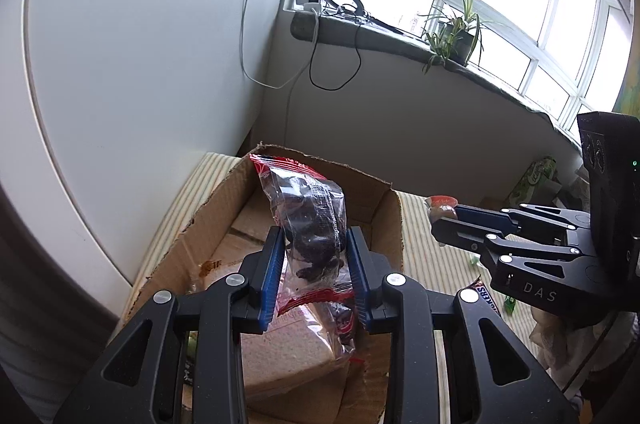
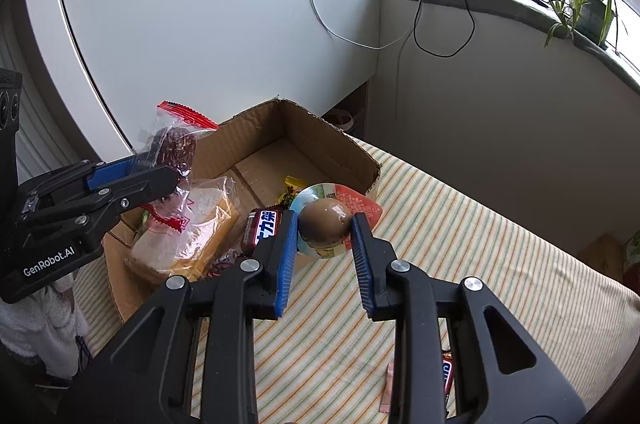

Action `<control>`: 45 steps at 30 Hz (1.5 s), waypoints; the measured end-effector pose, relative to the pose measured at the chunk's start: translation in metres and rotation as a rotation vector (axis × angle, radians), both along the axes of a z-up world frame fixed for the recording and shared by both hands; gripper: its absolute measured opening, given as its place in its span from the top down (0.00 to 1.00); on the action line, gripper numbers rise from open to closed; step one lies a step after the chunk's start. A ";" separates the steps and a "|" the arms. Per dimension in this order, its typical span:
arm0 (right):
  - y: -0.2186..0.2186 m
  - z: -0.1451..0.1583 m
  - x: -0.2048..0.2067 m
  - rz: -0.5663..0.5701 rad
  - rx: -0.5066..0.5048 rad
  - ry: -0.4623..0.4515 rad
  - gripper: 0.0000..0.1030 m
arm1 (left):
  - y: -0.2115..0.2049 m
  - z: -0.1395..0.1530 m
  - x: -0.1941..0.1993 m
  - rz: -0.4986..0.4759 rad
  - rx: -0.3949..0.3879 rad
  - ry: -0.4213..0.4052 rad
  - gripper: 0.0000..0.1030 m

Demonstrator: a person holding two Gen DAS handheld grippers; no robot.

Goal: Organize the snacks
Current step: 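Carry both snacks over the box and open both tools to drop them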

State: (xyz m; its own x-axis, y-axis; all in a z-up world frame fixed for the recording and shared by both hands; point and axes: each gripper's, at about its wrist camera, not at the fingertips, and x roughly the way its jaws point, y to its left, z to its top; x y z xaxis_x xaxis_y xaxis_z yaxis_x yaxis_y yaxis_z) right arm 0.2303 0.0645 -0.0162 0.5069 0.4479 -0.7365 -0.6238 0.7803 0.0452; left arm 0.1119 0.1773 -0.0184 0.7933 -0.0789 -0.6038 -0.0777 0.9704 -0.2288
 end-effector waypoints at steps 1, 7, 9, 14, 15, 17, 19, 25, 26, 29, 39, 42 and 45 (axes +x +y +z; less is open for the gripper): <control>0.003 -0.001 0.002 0.002 0.001 0.003 0.73 | 0.002 0.000 0.000 0.001 -0.001 0.001 0.71; 0.017 -0.008 0.011 0.014 0.000 0.022 0.73 | 0.007 -0.003 0.005 -0.004 -0.014 0.008 0.71; 0.020 -0.010 0.013 0.020 -0.003 0.027 0.73 | 0.008 -0.004 0.007 -0.006 -0.016 0.009 0.71; 0.027 -0.013 0.014 0.034 -0.006 0.034 0.72 | 0.010 -0.004 0.010 -0.005 -0.017 0.011 0.71; 0.028 -0.014 0.013 0.037 -0.006 0.035 0.72 | 0.010 -0.004 0.010 -0.003 -0.019 0.012 0.71; 0.029 -0.014 0.013 0.042 -0.006 0.035 0.72 | 0.011 -0.004 0.010 -0.002 -0.021 0.013 0.71; 0.031 -0.013 0.012 0.047 -0.006 0.033 0.72 | 0.011 -0.004 0.010 0.000 -0.019 0.014 0.71; 0.030 -0.010 0.009 0.047 -0.011 0.018 0.67 | 0.012 -0.003 0.010 0.013 -0.017 0.017 0.70; 0.030 -0.009 0.009 0.046 -0.010 0.016 0.63 | 0.011 -0.003 0.009 0.016 -0.015 0.018 0.70; 0.028 -0.006 0.006 0.043 -0.004 0.005 0.53 | 0.011 -0.003 0.009 0.019 -0.013 0.018 0.70; 0.015 0.006 -0.007 0.023 0.001 -0.009 0.53 | 0.007 0.007 -0.003 0.028 -0.014 -0.001 0.70; 0.008 0.011 -0.013 0.016 0.004 -0.018 0.53 | 0.004 0.010 -0.008 0.027 -0.016 -0.008 0.70; -0.001 0.017 -0.020 0.008 0.010 -0.026 0.52 | 0.001 0.014 -0.014 0.023 -0.019 -0.016 0.70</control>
